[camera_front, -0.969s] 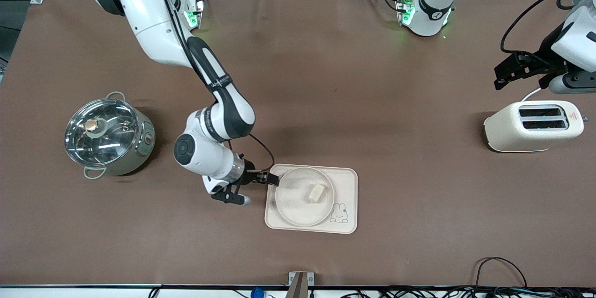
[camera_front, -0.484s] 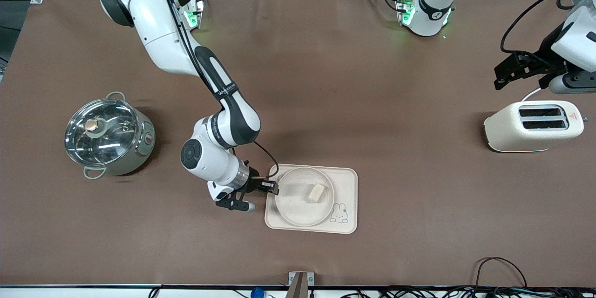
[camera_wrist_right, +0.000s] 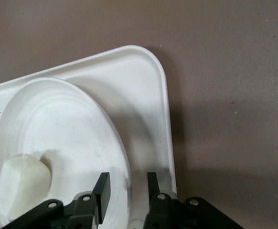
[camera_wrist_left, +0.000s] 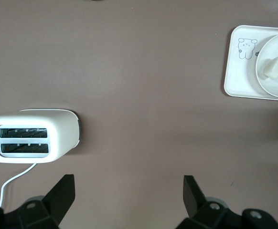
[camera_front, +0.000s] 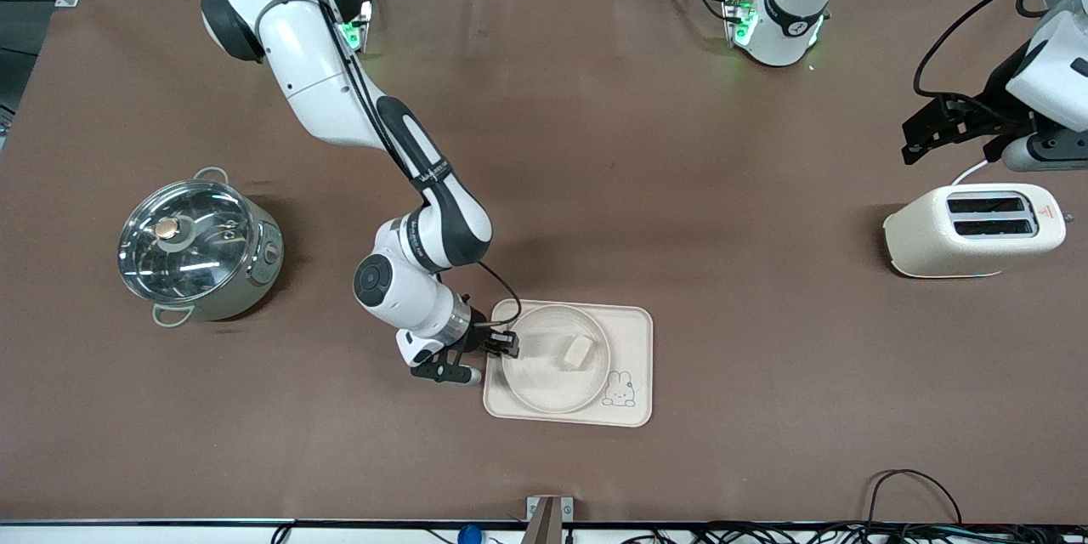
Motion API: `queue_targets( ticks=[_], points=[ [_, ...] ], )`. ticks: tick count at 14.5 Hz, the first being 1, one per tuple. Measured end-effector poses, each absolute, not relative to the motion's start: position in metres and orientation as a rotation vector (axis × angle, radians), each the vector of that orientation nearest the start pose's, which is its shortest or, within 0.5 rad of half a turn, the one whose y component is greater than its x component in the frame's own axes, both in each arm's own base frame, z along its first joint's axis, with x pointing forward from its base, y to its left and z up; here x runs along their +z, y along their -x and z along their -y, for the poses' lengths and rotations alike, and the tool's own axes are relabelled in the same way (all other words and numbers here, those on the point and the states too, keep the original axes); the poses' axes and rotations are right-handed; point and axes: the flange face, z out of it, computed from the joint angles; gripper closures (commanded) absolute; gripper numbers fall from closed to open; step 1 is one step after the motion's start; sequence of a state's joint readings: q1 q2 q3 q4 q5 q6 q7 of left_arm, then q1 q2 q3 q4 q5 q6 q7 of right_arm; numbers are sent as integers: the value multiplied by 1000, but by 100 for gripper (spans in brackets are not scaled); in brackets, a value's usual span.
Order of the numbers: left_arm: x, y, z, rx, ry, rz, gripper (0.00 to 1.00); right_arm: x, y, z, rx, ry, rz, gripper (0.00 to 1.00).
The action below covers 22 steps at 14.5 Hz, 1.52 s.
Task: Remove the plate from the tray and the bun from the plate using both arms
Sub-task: 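Lower the right gripper and close it on the white plate rim, then lift the plate with the bun off the tray with the right gripper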
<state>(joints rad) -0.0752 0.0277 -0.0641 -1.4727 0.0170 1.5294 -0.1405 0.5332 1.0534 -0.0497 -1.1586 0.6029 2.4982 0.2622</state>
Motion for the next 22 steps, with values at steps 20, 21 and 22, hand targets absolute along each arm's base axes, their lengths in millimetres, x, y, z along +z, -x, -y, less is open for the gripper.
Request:
queue_targets(
  ticks=[20, 21, 22],
  points=[
    [647, -550, 77, 11, 3128, -3, 0, 231, -607, -372, -71, 2692, -2, 100],
    [644, -547, 81, 61, 3126, -14, 0, 229, -588, -372, -35, 2706, 16, 100],
    [640, -542, 88, 104, 3125, -34, 0, 226, -570, -375, -4, 2718, 35, 100]
  ],
)
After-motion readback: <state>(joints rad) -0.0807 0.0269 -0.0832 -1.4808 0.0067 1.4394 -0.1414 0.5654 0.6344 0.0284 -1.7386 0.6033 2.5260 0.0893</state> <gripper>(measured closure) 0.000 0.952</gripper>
